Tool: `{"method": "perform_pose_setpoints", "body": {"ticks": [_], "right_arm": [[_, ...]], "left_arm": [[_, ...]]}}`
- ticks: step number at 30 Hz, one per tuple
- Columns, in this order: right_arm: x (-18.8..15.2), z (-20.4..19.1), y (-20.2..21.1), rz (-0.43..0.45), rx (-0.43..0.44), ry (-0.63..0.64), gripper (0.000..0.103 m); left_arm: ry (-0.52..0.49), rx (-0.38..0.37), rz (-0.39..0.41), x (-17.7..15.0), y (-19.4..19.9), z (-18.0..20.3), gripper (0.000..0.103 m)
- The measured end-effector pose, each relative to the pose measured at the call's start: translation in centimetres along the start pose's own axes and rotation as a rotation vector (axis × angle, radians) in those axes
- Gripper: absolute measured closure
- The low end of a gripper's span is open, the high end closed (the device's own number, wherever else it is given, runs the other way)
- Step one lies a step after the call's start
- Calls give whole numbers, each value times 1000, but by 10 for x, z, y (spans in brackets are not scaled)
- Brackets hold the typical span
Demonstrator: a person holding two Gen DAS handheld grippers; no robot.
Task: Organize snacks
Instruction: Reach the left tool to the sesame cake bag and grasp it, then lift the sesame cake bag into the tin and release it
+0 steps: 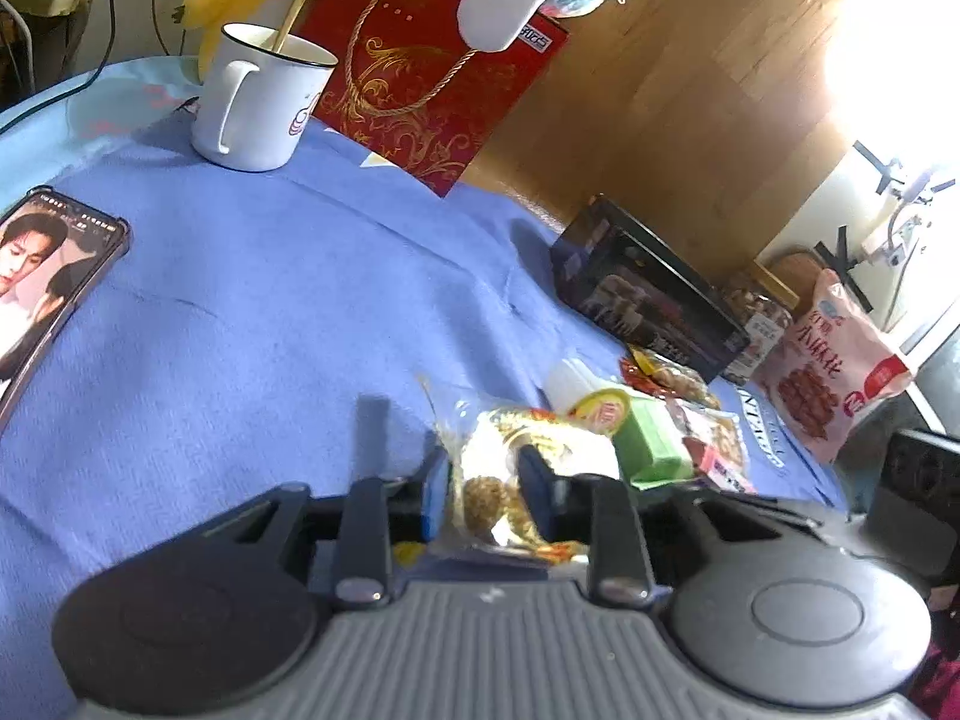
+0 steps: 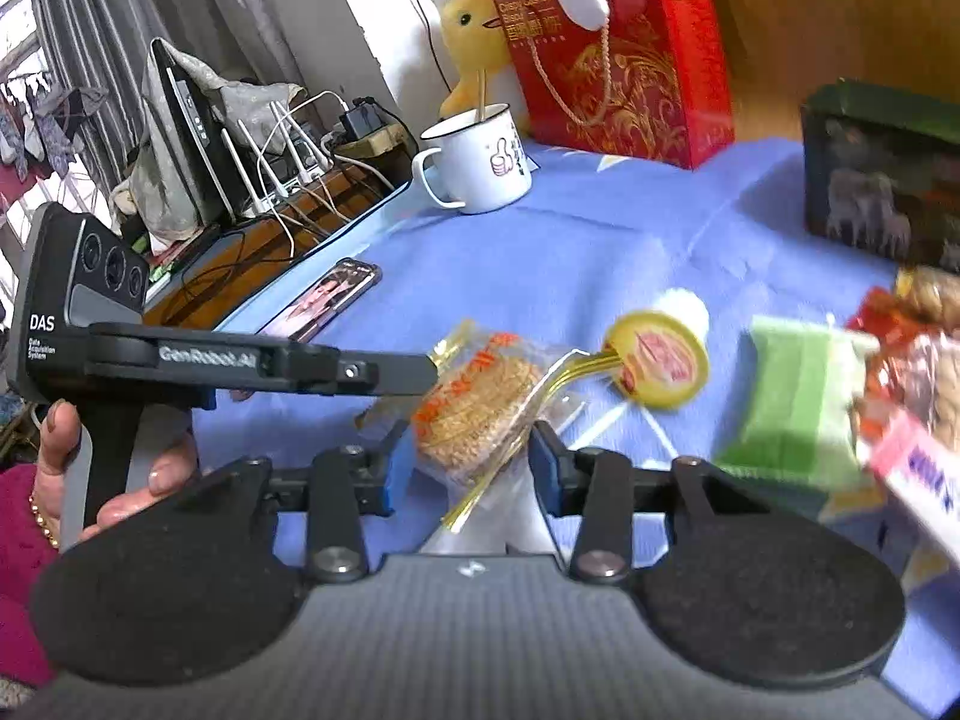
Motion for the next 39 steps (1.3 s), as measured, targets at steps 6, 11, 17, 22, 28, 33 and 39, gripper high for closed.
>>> {"method": "perform_pose_setpoints", "body": {"ticks": [6, 11, 17, 22, 28, 33, 39], "right_arm": [[-12, 2, 15, 25, -27, 28, 42], [-23, -3, 5, -23, -3, 78, 41], [-22, 1, -4, 4, -35, 124, 63], [-10, 12, 10, 66, -53, 112, 65], [38, 58, 47, 223, -152, 69, 65], [96, 130, 62, 286, -293, 45, 65], [143, 216, 37, 198, -366, -54, 64]], "left_arm": [[6, 17, 1, -4, 3, -1, 64], [-8, 25, -65, -17, -7, -3, 65], [-5, -11, -65, -17, -10, 6, 74], [-93, -17, -59, 5, -20, 38, 74], [-242, -89, -43, 65, -69, 106, 74], [-322, -150, -44, 121, -147, 154, 73], [-329, -134, -117, 157, -240, 160, 72]]}}
Point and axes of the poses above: each gripper's, at about its wrist camera, not at the fingertips, and y roughly against the way its jaws point, z to its right, x to its top, the point moved 10 cm from there along -y, roughly the way its jaws point, and after that the axes turned 11 degrees about -x, right-handed, at the moved point
